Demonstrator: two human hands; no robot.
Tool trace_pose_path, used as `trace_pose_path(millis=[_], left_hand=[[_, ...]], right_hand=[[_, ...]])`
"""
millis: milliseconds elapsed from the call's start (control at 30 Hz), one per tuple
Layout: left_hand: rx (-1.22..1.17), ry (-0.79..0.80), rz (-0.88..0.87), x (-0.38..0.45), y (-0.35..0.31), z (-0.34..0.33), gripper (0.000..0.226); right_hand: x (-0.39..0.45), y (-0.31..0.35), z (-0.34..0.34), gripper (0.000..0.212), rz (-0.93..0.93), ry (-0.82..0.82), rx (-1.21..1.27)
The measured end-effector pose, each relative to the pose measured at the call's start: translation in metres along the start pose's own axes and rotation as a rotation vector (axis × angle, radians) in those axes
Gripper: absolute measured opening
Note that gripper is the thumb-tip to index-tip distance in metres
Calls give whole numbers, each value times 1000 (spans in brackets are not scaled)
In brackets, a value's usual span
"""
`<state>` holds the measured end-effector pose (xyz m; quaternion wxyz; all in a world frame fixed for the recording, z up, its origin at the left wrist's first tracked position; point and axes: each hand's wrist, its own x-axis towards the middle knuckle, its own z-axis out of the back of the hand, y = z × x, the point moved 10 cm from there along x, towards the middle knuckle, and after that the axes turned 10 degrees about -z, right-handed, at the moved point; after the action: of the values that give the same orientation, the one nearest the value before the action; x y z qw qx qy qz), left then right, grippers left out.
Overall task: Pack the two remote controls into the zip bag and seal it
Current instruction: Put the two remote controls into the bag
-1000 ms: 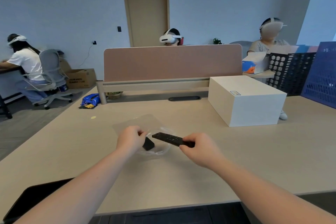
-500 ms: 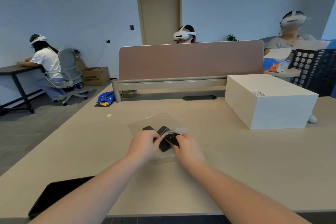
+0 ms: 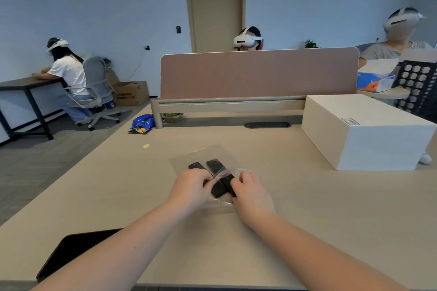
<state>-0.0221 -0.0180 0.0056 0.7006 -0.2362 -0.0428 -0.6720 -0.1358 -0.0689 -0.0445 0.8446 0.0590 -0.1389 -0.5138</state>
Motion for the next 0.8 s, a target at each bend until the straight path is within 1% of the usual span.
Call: trace_pose_path(millis=[67, 133, 233, 433, 500, 600, 633, 667, 700, 767, 800], left_hand=[[1, 7, -4, 1, 1, -4, 24], [6, 12, -5, 1, 1, -5, 23], [15, 16, -9, 0, 0, -5, 23], [32, 78, 5, -14, 0, -10, 23], [82, 120, -20, -20, -2, -14, 26], [180, 199, -114, -29, -7, -21, 40], [215, 230, -143, -32, -8, -24, 46], [240, 255, -165, -35, -8, -27, 50], [256, 273, -182, -36, -7, -29, 49], [283, 293, -209, -38, -7, -31, 36], [307, 306, -223, -39, -8, -33, 30]], right_hand=[[-4, -2, 4, 20, 5, -26, -60], [-3, -6, -2, 16, -17, 26, -74], [0, -5, -12, 16, 11, 67, -43], [7, -4, -12, 24, 27, 53, 45], [4, -8, 1, 24, 33, -22, 90], [-10, -17, 38, 27, 109, -300, 148], [-15, -24, 49, 25, 121, -404, 158], [-17, -31, 54, 20, 120, -437, 184], [-15, -38, 53, 21, 106, -410, 209], [-5, -49, 36, 50, 72, -211, 228], [-3, -51, 25, 59, 63, -102, 212]])
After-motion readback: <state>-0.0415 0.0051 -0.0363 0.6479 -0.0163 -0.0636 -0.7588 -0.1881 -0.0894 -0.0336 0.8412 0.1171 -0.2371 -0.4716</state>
